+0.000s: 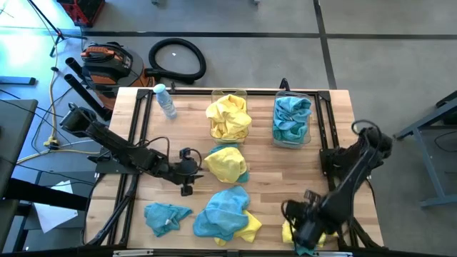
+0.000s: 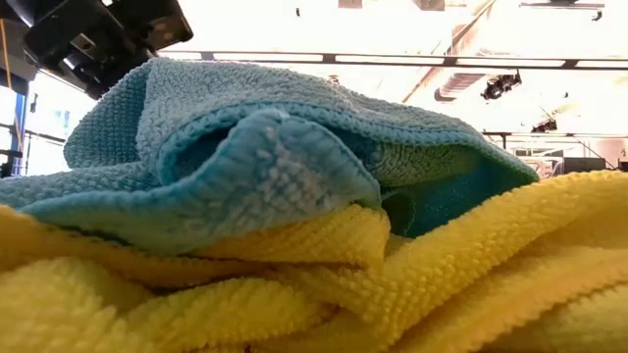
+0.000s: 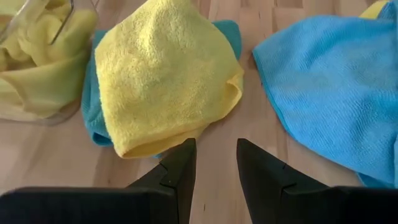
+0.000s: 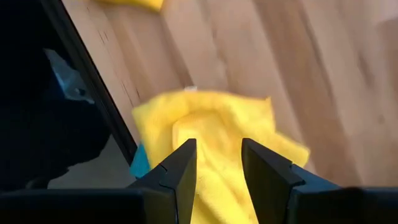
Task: Sort microfiber towel by color & place in baskets
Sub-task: Put the yellow towel into the left transparent bin
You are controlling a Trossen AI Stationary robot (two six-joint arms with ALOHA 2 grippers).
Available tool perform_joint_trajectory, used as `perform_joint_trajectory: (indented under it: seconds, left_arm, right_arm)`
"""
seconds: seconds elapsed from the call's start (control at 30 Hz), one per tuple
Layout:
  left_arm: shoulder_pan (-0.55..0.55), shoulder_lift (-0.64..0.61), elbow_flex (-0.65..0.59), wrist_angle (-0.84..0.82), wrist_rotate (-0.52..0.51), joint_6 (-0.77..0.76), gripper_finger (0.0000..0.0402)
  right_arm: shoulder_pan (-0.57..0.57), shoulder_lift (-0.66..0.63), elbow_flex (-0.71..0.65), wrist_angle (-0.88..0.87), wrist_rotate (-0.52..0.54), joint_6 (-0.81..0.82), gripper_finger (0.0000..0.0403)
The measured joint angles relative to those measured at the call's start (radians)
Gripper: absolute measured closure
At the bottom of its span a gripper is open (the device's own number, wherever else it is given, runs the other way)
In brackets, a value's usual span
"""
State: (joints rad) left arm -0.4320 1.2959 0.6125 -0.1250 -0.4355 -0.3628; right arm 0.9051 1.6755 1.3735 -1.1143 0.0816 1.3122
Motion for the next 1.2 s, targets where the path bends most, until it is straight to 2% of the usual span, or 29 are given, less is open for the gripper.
perform_joint_trajectory:
  seconds: [0.17,0.37,0.6,0.7,0.77,0.93,1.2]
  left_arm:
    - [0.0,-0.006,-0.022,0.016,0.042,-0.028,0.0296]
    - [0.0,-0.006,-0.022,0.019,0.085,-0.028,0.0296]
    - [0.041,-0.006,-0.022,0.019,0.084,-0.002,0.0296]
    - [0.068,-0.006,-0.022,0.01,0.097,-0.001,0.0296]
    - [0.086,-0.006,-0.022,-0.006,0.126,-0.001,0.0296]
    - [0.127,-0.015,-0.022,-0.097,0.191,-0.012,0.0296]
    - [0.15,-0.108,-0.022,-0.175,0.188,-0.028,0.0296]
  right_arm:
    - [0.067,0.095,0.0,-0.002,0.018,0.057,0.0279]
    - [0.075,0.197,-0.025,0.025,0.011,0.102,0.0279]
    - [0.055,0.249,-0.116,0.27,-0.014,-0.008,0.0279]
    - [0.036,0.24,-0.183,0.348,-0.033,-0.03,0.0282]
    - [0.024,0.24,-0.204,0.358,-0.042,-0.054,0.0298]
    - [-0.011,0.196,-0.21,0.327,-0.09,-0.122,0.0388]
    - [-0.005,-0.031,-0.153,0.13,0.074,-0.013,0.0398]
